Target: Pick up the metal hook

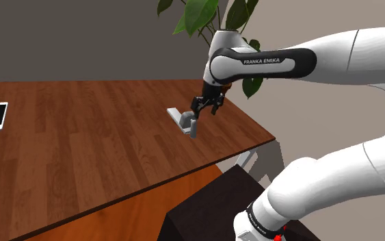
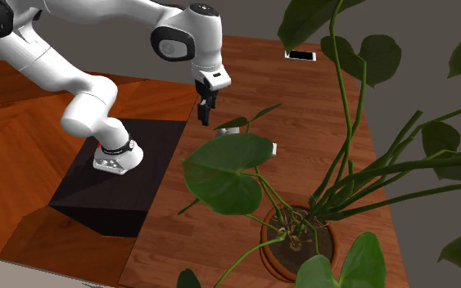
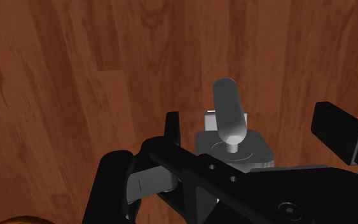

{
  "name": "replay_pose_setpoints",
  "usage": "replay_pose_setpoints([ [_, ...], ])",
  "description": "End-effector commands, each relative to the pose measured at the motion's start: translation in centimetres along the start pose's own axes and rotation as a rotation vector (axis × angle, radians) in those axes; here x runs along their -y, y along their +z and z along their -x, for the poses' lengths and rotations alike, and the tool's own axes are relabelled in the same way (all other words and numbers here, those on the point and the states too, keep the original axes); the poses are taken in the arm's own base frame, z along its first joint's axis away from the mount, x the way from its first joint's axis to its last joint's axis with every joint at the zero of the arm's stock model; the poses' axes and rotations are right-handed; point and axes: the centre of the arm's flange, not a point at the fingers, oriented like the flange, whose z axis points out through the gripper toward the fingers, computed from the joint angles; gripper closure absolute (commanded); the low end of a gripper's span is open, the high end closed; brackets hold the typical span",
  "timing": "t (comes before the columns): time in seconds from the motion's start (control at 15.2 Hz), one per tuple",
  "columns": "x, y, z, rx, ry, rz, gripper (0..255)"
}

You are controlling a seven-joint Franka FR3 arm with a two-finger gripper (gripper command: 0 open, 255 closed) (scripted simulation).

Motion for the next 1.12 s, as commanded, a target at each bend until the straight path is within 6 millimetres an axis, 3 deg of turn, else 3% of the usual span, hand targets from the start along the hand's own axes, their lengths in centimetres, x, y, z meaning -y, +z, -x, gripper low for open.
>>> replay_pose_setpoints([
  [0.0, 0.4, 1.5, -1.9, -0.009, 0.013, -0.009, 0],
  [0.26, 0.9, 4.0, -5.4, -0.021, 0.032, -0.023, 0],
  [0.73, 1.2, 8.0, -5.5, -0.021, 0.032, -0.023, 0],
  [0.86, 1.2, 8.0, -5.5, -0.021, 0.032, -0.023, 0],
  [0.92, 1.2, 8.0, -5.5, -0.021, 0.032, -0.023, 255],
  [1.06, 1.2, 8.1, -5.5, -0.021, 0.032, -0.023, 255],
])
